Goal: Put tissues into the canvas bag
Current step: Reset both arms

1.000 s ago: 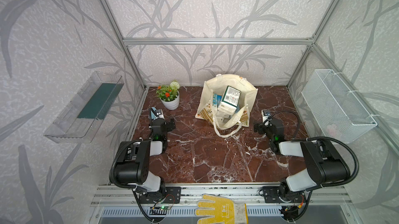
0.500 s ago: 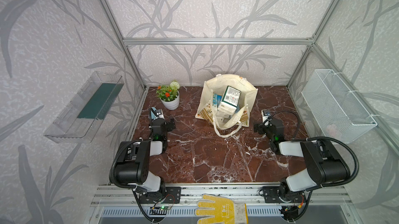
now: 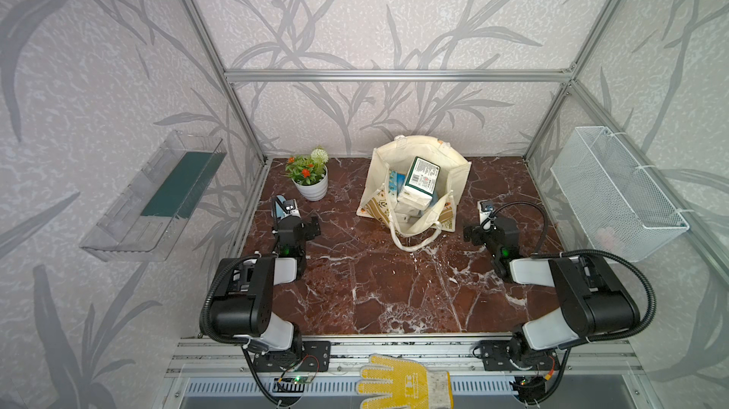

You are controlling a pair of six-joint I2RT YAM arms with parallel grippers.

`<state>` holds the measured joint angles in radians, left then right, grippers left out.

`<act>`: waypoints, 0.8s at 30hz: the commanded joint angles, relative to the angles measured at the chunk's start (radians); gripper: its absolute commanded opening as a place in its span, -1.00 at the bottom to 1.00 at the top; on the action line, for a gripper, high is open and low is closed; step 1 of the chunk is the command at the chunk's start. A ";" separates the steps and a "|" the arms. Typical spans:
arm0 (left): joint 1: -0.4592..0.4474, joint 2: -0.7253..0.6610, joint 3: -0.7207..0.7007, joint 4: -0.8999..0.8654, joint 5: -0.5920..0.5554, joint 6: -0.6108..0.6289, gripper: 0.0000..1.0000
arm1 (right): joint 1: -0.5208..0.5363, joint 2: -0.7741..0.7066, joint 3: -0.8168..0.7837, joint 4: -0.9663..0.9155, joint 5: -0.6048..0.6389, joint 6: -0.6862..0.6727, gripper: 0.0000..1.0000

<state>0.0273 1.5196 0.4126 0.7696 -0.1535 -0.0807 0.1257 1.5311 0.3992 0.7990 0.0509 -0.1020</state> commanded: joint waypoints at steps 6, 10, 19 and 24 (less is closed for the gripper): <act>-0.001 -0.012 0.012 -0.008 0.011 0.013 0.98 | -0.005 -0.012 -0.025 0.067 -0.132 -0.055 0.99; 0.000 -0.012 0.013 -0.009 0.010 0.014 0.98 | -0.006 -0.012 -0.025 0.066 -0.137 -0.054 0.99; -0.001 -0.012 0.012 -0.009 0.010 0.013 0.99 | -0.015 -0.002 0.022 -0.006 -0.034 0.007 0.98; -0.001 -0.012 0.012 -0.009 0.009 0.013 0.98 | -0.018 -0.002 0.023 -0.007 -0.039 0.008 0.98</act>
<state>0.0273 1.5192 0.4126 0.7696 -0.1535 -0.0807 0.1116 1.5311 0.3977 0.7948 -0.0002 -0.1036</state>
